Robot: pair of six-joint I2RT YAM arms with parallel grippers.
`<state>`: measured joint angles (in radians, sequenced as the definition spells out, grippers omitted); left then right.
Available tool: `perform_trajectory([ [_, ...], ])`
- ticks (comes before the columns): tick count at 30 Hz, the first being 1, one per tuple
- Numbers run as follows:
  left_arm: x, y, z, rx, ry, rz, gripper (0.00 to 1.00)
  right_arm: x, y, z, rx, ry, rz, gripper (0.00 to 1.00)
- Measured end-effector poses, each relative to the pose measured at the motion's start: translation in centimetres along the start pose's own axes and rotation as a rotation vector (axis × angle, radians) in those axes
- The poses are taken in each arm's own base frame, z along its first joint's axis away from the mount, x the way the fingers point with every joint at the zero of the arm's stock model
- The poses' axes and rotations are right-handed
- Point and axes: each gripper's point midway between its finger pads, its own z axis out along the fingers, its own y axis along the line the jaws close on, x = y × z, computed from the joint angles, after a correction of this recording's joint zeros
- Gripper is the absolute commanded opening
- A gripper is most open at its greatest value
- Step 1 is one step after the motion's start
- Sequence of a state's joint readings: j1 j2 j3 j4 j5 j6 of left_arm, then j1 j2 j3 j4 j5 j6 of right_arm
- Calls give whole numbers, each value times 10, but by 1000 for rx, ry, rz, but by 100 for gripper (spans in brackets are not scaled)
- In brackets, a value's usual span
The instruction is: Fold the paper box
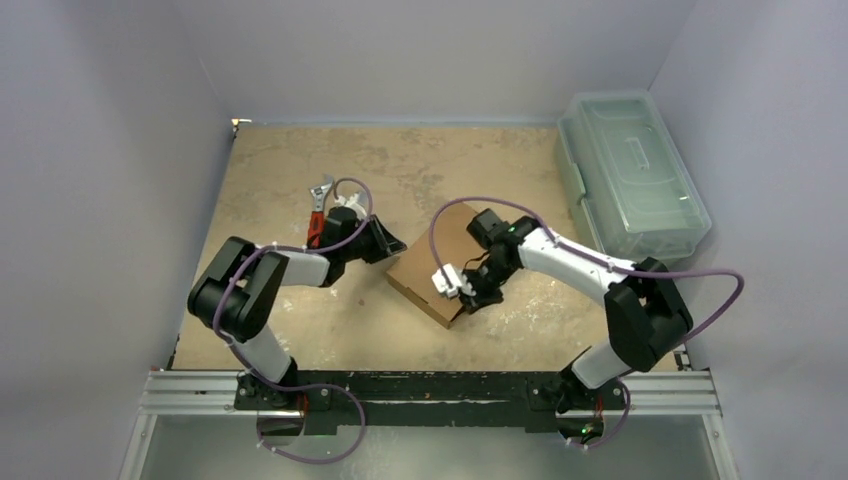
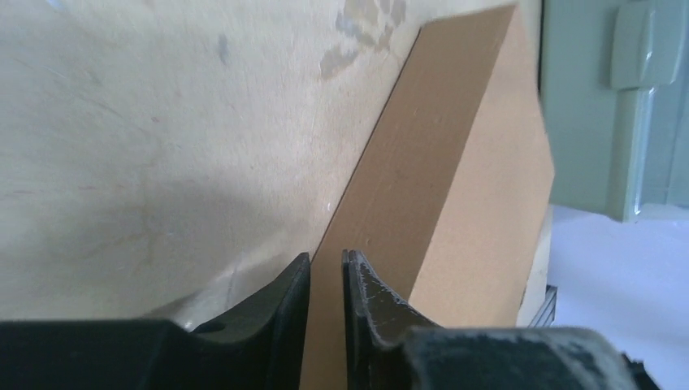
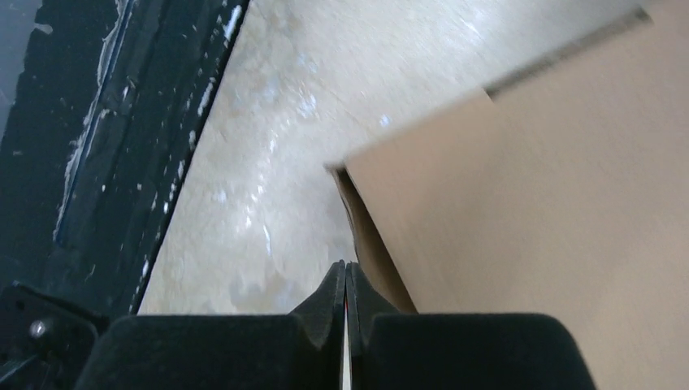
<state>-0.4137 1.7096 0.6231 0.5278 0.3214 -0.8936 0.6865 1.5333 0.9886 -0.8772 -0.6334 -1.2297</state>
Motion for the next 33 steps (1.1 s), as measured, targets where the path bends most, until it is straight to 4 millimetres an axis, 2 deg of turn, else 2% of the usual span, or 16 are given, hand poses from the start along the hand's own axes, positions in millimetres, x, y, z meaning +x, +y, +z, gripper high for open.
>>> perform_trajectory([
  [3,-22,0,-11,0,-39,1,33,12,-11,-32,31,-36,46,0],
  [7,-61,-10,-16,8,-97,32,37,45,-24,-72,128,-71,175,0],
  [12,-97,-49,-6,95,-126,111,38,91,-24,-104,234,-75,368,0],
  [15,-107,-57,11,134,-116,126,39,115,-29,-116,310,-47,462,0],
  [21,-94,-43,58,168,-9,85,40,154,-47,-117,473,1,667,0],
  [26,-67,-38,92,188,93,69,40,167,-67,-120,567,2,744,0],
  [30,-37,-42,102,212,168,71,39,170,-90,-113,608,-31,782,0],
  [33,-33,-47,105,214,168,92,38,165,-105,-105,607,-36,812,0],
])
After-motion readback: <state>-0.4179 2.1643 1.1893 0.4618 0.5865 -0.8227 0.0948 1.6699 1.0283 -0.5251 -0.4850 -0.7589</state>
